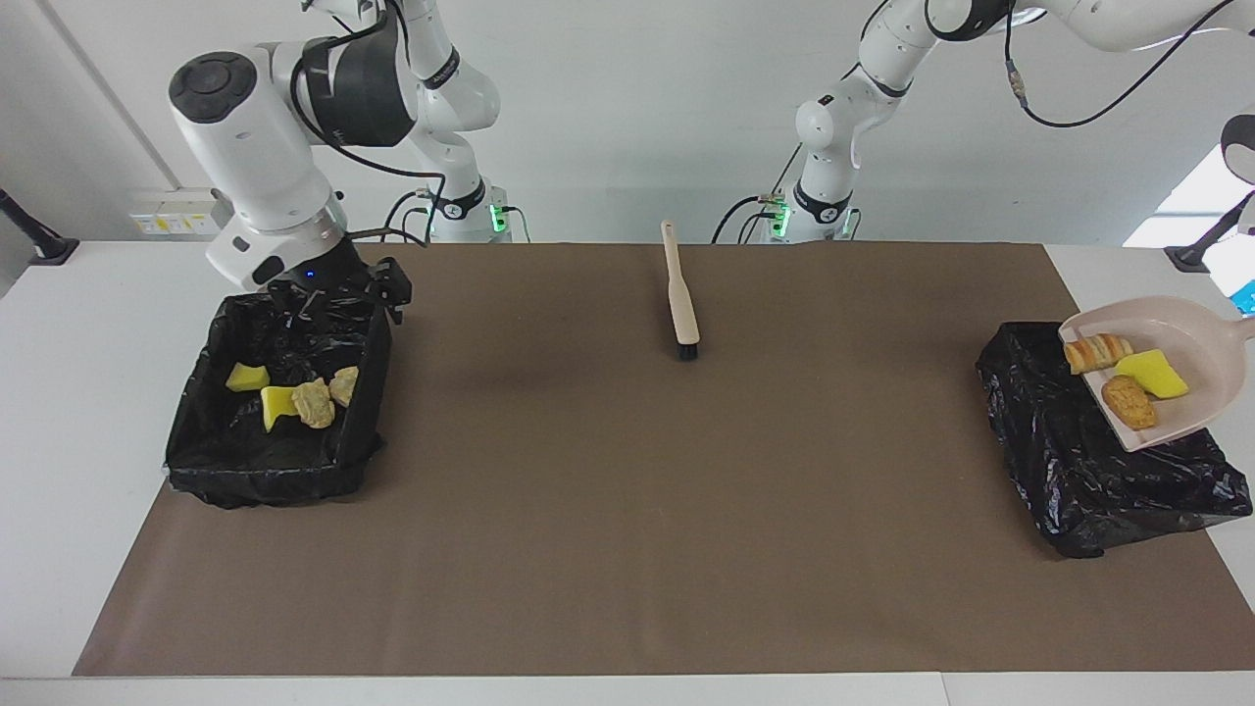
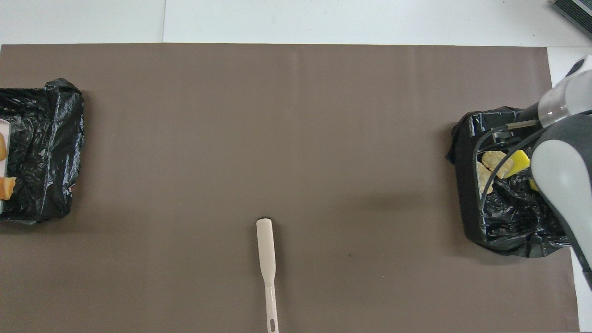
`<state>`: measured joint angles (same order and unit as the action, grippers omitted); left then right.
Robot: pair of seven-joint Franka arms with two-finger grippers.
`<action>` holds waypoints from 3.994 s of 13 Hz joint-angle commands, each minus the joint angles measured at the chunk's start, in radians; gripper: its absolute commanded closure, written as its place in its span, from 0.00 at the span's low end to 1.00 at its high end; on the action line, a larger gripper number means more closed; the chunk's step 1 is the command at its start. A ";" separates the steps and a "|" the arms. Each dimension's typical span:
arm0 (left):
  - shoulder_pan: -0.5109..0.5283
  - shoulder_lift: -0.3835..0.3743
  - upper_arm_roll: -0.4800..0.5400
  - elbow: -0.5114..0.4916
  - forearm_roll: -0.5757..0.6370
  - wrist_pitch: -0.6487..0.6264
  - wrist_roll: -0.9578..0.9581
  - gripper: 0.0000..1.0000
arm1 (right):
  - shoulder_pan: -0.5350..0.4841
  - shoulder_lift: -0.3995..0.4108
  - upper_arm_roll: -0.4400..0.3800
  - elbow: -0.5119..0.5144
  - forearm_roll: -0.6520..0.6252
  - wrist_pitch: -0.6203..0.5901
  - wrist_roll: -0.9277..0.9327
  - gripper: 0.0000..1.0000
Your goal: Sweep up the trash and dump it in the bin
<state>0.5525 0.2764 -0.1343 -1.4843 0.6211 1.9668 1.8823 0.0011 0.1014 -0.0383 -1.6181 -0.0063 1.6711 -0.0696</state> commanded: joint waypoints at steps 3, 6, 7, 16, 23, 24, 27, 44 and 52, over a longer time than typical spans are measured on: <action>-0.045 -0.046 0.009 -0.062 0.095 0.034 -0.020 1.00 | 0.036 -0.052 -0.101 0.026 0.020 -0.034 -0.010 0.00; -0.071 -0.046 0.010 -0.044 0.143 0.055 -0.020 1.00 | -0.016 -0.110 -0.065 0.024 0.028 -0.079 0.010 0.00; -0.075 -0.048 0.005 -0.034 0.166 0.084 -0.018 1.00 | -0.018 -0.118 -0.061 0.024 0.028 -0.082 0.020 0.00; -0.120 -0.046 -0.004 -0.033 0.287 0.205 -0.031 1.00 | -0.001 -0.138 -0.058 0.017 0.025 -0.099 0.025 0.00; -0.105 -0.075 0.012 0.030 -0.030 0.182 -0.009 1.00 | -0.001 -0.138 -0.060 0.017 0.025 -0.099 0.025 0.00; -0.103 -0.088 0.013 0.030 -0.076 0.182 -0.003 1.00 | -0.001 -0.138 -0.058 0.017 0.025 -0.099 0.025 0.00; -0.103 -0.102 0.016 0.032 -0.186 0.156 -0.011 1.00 | -0.001 -0.138 -0.058 0.017 0.025 -0.099 0.025 0.00; -0.624 -0.322 -0.005 -0.339 -0.605 -0.174 -1.837 1.00 | -0.001 -0.138 -0.058 0.017 0.025 -0.099 0.025 0.00; -0.969 -0.123 -0.005 -0.409 -0.624 0.183 -2.258 1.00 | -0.001 -0.138 -0.058 0.017 0.025 -0.099 0.025 0.00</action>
<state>-0.3575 0.0836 -0.1625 -1.8906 0.0092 2.0487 -0.2936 0.0073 -0.0260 -0.1044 -1.5921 0.0010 1.5812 -0.0634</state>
